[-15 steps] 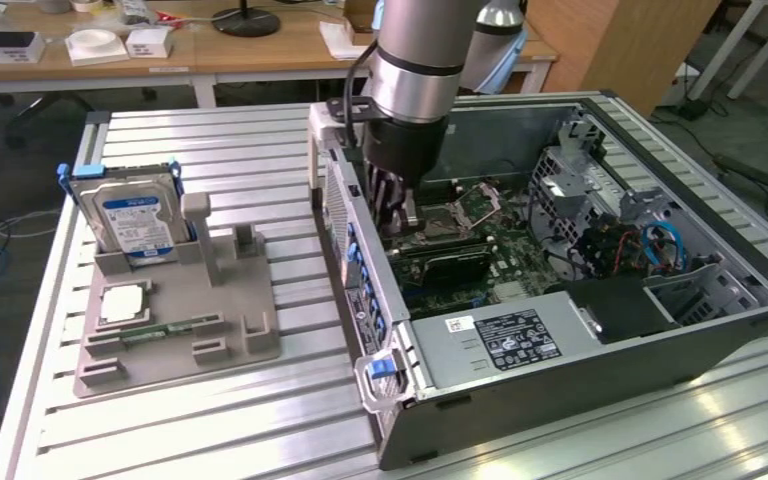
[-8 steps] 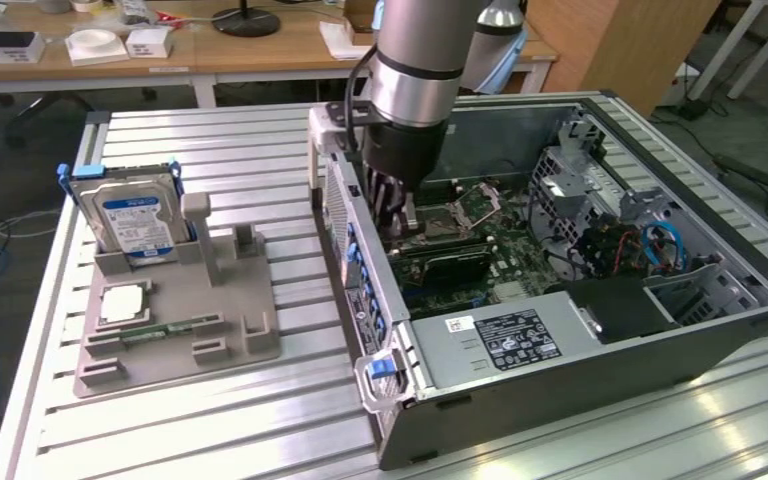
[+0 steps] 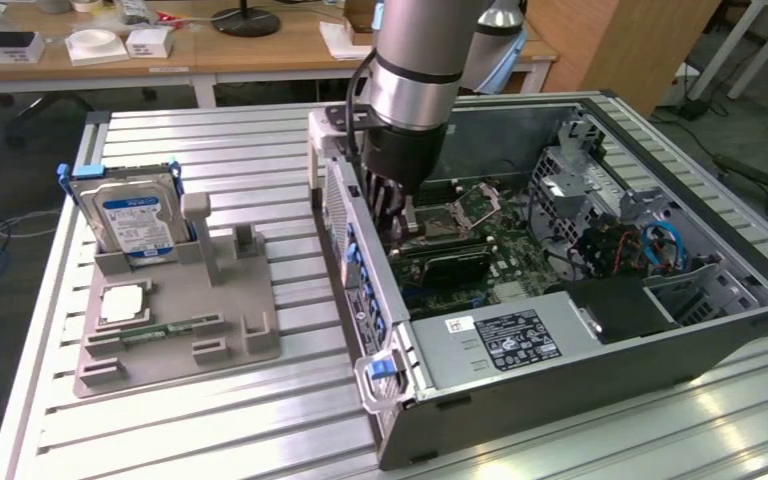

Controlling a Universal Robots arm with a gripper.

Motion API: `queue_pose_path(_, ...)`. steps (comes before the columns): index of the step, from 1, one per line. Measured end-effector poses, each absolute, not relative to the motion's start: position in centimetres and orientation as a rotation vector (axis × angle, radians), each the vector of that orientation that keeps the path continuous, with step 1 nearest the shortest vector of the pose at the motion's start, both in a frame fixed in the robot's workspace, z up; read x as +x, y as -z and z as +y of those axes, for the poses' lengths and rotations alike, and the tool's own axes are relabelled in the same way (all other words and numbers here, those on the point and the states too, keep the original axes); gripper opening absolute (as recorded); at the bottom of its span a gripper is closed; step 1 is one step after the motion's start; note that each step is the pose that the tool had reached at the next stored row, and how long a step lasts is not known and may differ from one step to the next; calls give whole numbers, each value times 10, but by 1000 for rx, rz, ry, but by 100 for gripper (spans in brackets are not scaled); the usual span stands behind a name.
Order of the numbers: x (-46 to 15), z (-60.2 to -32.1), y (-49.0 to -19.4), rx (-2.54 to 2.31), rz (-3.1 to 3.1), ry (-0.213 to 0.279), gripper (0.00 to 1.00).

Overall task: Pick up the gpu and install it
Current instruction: 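Press down on the gpu until it lock into place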

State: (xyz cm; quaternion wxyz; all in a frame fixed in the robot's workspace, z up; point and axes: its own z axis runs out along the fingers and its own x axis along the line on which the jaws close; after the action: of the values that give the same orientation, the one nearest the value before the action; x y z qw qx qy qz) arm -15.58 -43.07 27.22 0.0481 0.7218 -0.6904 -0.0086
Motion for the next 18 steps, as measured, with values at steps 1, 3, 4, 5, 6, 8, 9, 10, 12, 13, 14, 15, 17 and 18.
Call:
queue_pose_path(1,-156,-431,-272,2203,-2102,27,10)
queue_pose_path(3,-156,-431,-272,2207,-2096,27,10)
queue_pose_path(4,-156,-431,-272,2208,-2094,28,10)
queue_pose_path(5,-156,-431,-271,2208,-2094,28,10)
queue_pose_path(6,-156,-431,-271,2208,-2093,28,10)
queue_pose_path(8,-156,-428,-271,2208,-2093,28,10)
queue_pose_path(9,-156,-426,-271,2208,-2093,29,10)
queue_pose_path(10,-156,-424,-271,2208,-2093,29,10)
queue_pose_path(12,-156,-421,-271,2208,-2093,29,10)
queue_pose_path(13,-156,-421,-271,2207,-2093,31,10)
queue_pose_path(14,-156,-420,-271,2206,-2091,34,10)
queue_pose_path(15,-156,-420,-271,2205,-2089,36,10)
queue_pose_path(17,-156,-419,-273,2202,-2087,42,10)
queue_pose_path(18,-156,-419,-275,2202,-2087,42,10)
